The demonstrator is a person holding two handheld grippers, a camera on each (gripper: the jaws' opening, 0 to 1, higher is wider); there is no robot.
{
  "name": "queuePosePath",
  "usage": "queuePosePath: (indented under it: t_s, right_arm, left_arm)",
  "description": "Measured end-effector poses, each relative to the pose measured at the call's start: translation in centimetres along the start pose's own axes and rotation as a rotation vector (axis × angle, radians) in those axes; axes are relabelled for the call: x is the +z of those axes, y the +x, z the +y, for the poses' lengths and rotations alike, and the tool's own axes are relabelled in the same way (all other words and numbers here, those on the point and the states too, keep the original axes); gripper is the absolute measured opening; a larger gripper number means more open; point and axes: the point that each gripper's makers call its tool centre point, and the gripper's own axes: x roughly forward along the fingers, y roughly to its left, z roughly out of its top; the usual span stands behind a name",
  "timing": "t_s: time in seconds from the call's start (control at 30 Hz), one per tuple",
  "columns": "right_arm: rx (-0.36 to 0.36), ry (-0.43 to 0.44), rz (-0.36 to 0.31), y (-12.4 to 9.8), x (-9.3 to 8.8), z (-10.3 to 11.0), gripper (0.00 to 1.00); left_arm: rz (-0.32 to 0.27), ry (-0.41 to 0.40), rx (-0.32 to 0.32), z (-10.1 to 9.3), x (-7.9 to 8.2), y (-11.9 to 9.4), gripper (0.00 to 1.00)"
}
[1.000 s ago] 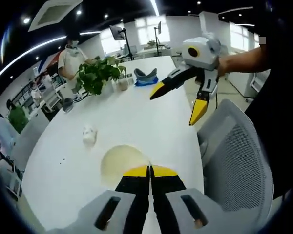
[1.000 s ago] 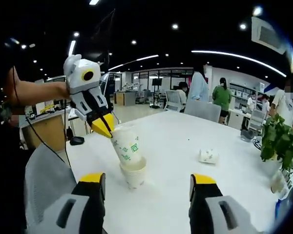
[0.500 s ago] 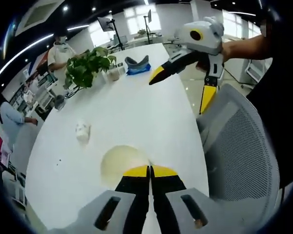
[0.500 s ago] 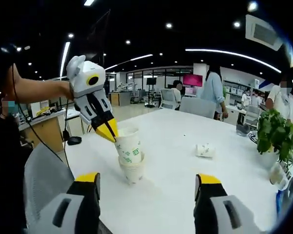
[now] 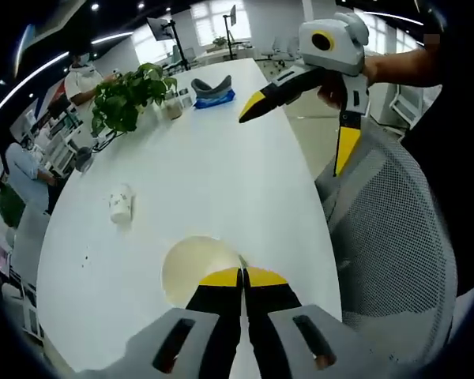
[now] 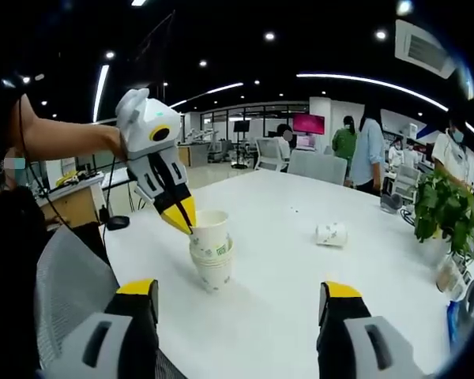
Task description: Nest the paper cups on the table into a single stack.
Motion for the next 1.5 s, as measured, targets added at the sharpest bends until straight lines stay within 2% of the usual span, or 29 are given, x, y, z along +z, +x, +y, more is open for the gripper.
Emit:
queuePosePath:
  t_s: [0.3, 0.77, 1.07, 1.5]
  right_arm:
    - [-0.002, 0.011, 0.005, 0.1, -0.3, -0.2, 0.85]
    - [-0.014, 0.054, 0.001, -0.2, -0.8, -0.3, 0.85]
    - [-0.018, 0.075, 0.001, -0.1, -1.0, 0.1, 0.85]
    - [-0.019, 0.092, 0.004, 0.1, -1.3, 0.6, 0.85]
  left_arm:
    - [0.015, -0.004, -0.034, -0.1, -0.1, 1.0, 0.0]
    - [0.033, -0.018, -0.108, -0.2, -1.3, 2.5, 0.0]
    - [0.026, -0.047, -0.154, -0.3, -1.6, 2.8, 0.0]
    - [0.027, -0.03, -0.187, -0.7, -1.8, 2.8, 0.03]
